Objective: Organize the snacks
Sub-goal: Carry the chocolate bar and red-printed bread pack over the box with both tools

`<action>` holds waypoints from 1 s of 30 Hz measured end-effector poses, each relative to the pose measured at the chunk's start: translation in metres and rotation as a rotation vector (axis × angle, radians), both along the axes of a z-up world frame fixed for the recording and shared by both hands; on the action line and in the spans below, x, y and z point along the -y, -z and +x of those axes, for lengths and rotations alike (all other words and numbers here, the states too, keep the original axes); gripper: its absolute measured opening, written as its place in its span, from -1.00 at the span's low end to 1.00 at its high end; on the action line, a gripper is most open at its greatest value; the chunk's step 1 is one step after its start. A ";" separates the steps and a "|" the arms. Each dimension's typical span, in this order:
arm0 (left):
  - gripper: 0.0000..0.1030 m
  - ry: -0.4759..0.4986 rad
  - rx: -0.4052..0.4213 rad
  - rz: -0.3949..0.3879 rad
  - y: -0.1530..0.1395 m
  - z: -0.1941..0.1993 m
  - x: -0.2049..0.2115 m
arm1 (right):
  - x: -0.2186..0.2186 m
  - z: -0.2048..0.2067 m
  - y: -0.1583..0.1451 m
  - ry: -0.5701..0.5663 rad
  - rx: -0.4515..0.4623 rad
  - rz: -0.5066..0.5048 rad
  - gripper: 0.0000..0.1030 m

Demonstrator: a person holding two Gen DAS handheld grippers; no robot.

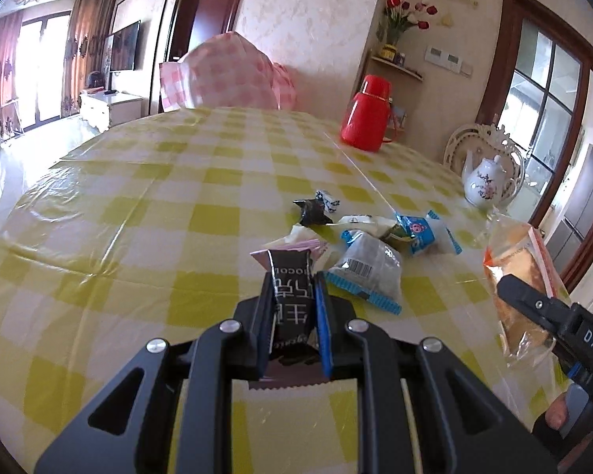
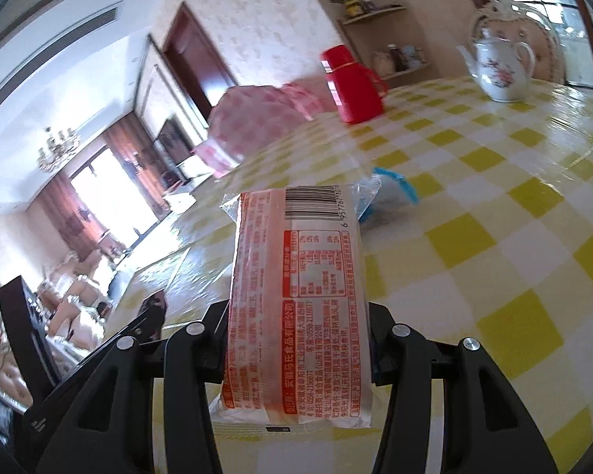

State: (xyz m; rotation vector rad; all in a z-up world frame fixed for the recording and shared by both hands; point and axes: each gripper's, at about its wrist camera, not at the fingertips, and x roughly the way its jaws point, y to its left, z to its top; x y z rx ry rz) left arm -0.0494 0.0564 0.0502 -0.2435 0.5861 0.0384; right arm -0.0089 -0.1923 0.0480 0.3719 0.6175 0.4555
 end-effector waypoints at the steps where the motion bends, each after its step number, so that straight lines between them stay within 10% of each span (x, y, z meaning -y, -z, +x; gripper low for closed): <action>1: -0.63 0.000 0.000 -0.003 0.000 -0.003 -0.002 | -0.004 -0.003 0.000 -0.011 0.006 -0.006 -0.07; 30: -0.63 -0.092 0.013 0.036 -0.019 -0.110 -0.090 | -0.098 -0.075 -0.012 -0.274 0.040 0.011 -0.07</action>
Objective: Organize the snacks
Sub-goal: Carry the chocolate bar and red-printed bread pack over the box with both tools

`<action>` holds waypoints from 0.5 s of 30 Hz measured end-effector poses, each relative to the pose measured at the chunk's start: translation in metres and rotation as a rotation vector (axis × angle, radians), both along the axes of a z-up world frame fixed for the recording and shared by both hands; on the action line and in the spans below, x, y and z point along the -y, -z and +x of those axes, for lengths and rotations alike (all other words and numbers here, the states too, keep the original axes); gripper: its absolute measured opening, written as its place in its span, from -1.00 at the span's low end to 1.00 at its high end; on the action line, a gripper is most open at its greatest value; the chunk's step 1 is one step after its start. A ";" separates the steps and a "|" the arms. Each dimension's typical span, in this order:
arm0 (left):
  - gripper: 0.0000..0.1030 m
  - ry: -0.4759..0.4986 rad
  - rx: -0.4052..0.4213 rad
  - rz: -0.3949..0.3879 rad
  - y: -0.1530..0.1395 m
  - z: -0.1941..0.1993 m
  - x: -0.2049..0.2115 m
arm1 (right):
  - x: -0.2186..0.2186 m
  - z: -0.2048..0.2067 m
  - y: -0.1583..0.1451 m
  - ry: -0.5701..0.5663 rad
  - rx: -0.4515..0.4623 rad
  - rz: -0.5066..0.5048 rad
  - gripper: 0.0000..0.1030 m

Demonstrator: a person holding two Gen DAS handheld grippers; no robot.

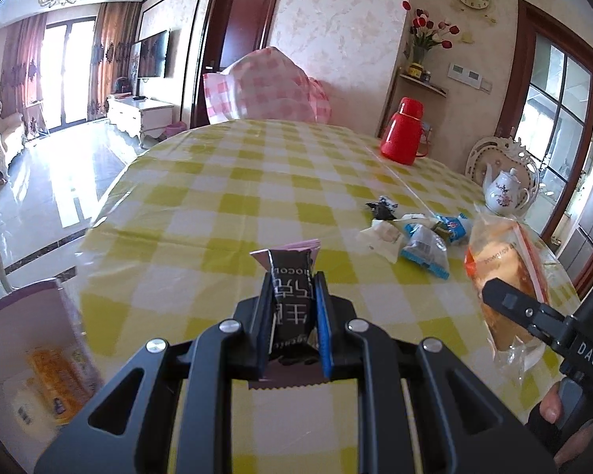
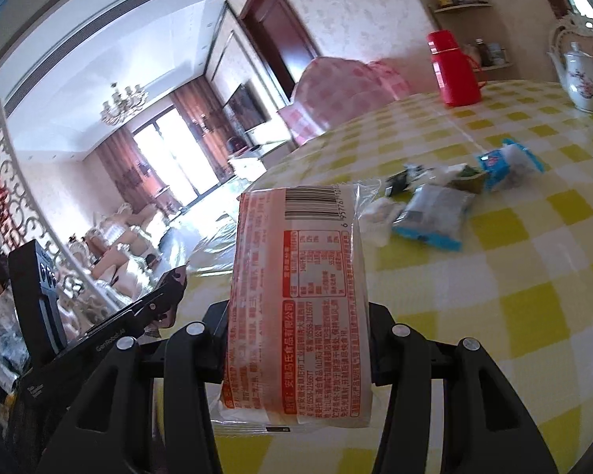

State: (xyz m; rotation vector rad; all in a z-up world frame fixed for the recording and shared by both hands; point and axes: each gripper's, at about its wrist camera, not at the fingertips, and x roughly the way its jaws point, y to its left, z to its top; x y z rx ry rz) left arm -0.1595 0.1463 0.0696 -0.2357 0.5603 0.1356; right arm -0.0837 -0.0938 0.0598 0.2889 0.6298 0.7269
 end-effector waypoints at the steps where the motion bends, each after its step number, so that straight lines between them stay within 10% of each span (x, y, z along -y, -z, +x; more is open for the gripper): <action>1: -0.63 -0.007 -0.004 0.003 0.000 -0.004 -0.005 | -0.007 -0.004 -0.001 -0.018 0.004 -0.006 -0.07; 15: -0.62 -0.112 -0.031 0.013 0.001 -0.063 -0.072 | -0.102 -0.062 -0.002 -0.242 0.052 -0.107 -0.07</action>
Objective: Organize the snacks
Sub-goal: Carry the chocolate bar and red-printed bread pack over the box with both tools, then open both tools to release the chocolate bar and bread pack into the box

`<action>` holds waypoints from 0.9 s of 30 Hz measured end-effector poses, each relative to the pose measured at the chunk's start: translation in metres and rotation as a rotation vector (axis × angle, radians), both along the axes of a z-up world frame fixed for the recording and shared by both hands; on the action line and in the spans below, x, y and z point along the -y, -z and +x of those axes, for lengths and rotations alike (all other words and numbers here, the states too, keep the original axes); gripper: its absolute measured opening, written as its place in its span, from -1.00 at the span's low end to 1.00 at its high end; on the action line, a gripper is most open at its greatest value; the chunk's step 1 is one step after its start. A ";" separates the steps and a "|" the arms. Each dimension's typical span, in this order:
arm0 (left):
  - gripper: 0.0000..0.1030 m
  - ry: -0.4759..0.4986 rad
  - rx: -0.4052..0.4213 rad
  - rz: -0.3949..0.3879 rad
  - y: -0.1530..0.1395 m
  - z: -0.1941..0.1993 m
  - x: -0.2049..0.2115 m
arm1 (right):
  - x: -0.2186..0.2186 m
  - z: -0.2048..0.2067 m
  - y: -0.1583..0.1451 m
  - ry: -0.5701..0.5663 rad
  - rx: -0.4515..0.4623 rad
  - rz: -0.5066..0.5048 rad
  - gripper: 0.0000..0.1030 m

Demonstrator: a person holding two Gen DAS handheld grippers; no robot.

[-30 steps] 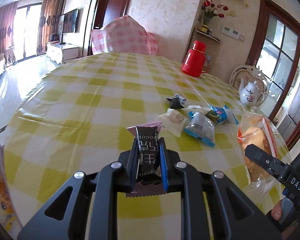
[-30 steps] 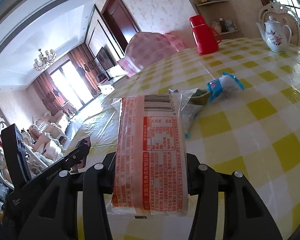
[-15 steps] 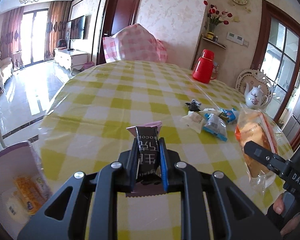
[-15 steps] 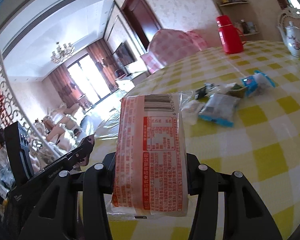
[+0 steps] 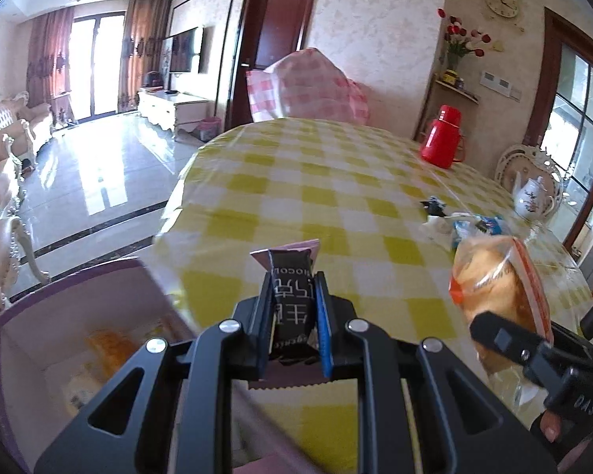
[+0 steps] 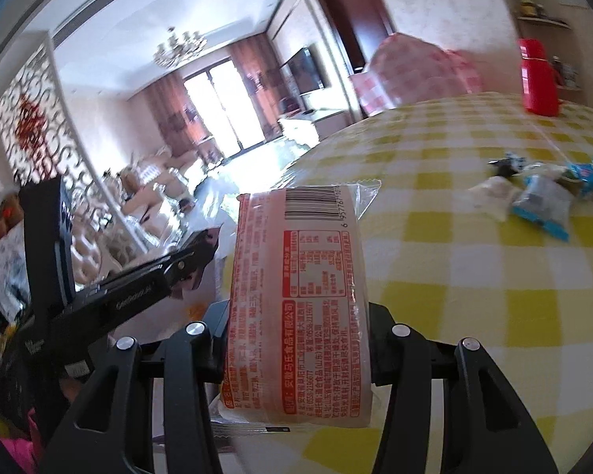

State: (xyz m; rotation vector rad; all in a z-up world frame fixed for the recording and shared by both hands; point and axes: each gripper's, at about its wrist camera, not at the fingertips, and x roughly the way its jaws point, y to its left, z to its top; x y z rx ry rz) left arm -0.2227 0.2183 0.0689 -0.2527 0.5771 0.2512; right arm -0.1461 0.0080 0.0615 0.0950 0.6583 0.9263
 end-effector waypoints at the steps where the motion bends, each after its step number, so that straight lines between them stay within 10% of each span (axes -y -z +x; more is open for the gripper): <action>1: -0.62 -0.005 -0.002 0.004 -0.001 -0.003 -0.003 | -0.010 -0.007 0.000 -0.020 0.004 -0.010 -0.07; 20: -0.59 -0.191 -0.222 0.342 -0.023 -0.073 -0.090 | -0.131 -0.107 0.037 -0.375 0.081 -0.230 -0.06; 24: 0.71 -0.251 -0.286 0.425 -0.022 -0.081 -0.098 | -0.147 -0.126 0.046 -0.480 0.069 -0.252 0.11; 27: 0.91 -0.324 -0.224 0.425 -0.032 -0.086 -0.101 | -0.136 -0.123 0.036 -0.438 0.104 -0.219 0.38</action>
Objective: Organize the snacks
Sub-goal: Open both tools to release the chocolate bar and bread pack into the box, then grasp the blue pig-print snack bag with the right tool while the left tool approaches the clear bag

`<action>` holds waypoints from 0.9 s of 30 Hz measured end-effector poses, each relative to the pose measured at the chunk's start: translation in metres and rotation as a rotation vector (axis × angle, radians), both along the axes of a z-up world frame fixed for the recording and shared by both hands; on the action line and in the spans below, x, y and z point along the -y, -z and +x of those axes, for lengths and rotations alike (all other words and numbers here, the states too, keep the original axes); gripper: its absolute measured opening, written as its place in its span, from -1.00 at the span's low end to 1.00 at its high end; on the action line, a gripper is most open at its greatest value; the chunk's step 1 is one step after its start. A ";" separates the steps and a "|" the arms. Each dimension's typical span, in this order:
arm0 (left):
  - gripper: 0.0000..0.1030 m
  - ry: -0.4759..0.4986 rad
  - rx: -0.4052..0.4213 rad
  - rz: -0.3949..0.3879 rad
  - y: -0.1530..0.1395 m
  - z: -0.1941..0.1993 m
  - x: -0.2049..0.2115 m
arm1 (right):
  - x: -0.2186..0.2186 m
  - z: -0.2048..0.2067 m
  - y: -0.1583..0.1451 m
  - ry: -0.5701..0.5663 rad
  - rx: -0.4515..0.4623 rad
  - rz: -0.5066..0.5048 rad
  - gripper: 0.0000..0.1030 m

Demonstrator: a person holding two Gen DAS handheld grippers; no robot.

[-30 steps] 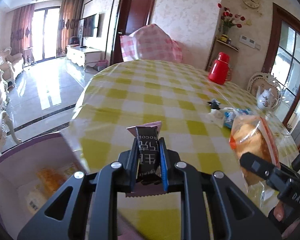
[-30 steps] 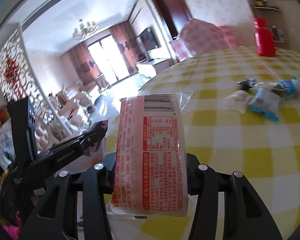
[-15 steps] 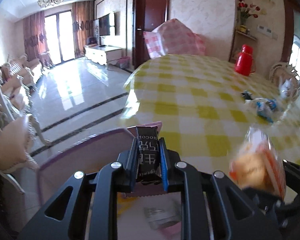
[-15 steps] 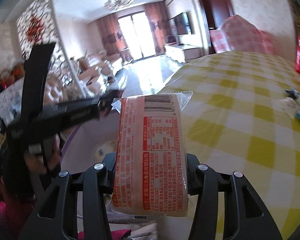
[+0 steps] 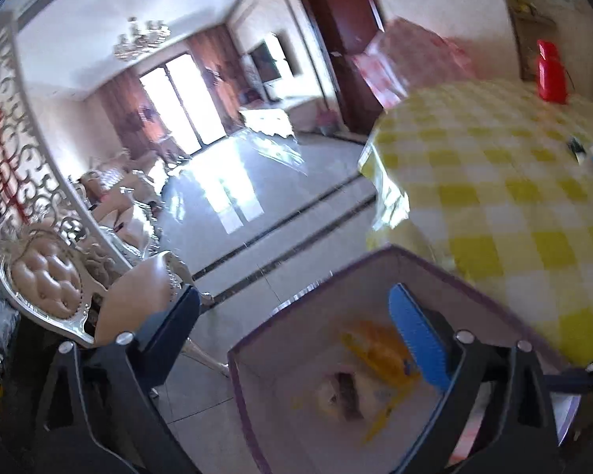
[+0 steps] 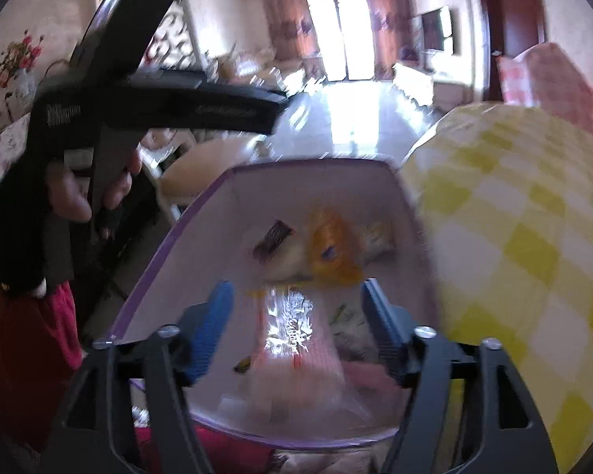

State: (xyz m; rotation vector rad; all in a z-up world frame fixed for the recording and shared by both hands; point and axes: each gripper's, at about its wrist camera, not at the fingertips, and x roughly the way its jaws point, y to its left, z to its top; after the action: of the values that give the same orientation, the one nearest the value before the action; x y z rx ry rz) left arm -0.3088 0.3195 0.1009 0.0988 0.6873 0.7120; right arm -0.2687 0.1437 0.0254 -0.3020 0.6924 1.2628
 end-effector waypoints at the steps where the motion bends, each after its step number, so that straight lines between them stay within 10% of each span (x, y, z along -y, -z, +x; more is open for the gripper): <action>1: 0.96 -0.007 0.031 -0.013 -0.004 -0.001 0.001 | 0.010 0.008 -0.006 0.036 0.001 0.021 0.40; 9: 0.96 0.138 0.331 -0.400 -0.024 0.023 0.047 | 0.156 0.120 -0.047 0.539 -0.020 0.175 0.72; 14: 0.96 0.403 0.232 -0.611 -0.006 0.104 0.134 | 0.256 0.186 -0.034 0.851 -0.104 0.193 0.72; 27: 0.96 0.564 -0.066 -0.535 0.080 0.301 0.309 | 0.403 0.316 0.019 1.207 -0.327 0.202 0.72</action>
State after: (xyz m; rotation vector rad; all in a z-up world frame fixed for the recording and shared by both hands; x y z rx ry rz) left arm -0.0074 0.0107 0.0208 -0.1730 0.8448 -0.0269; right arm 0.0470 -0.2598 0.0063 0.4680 0.8127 0.2021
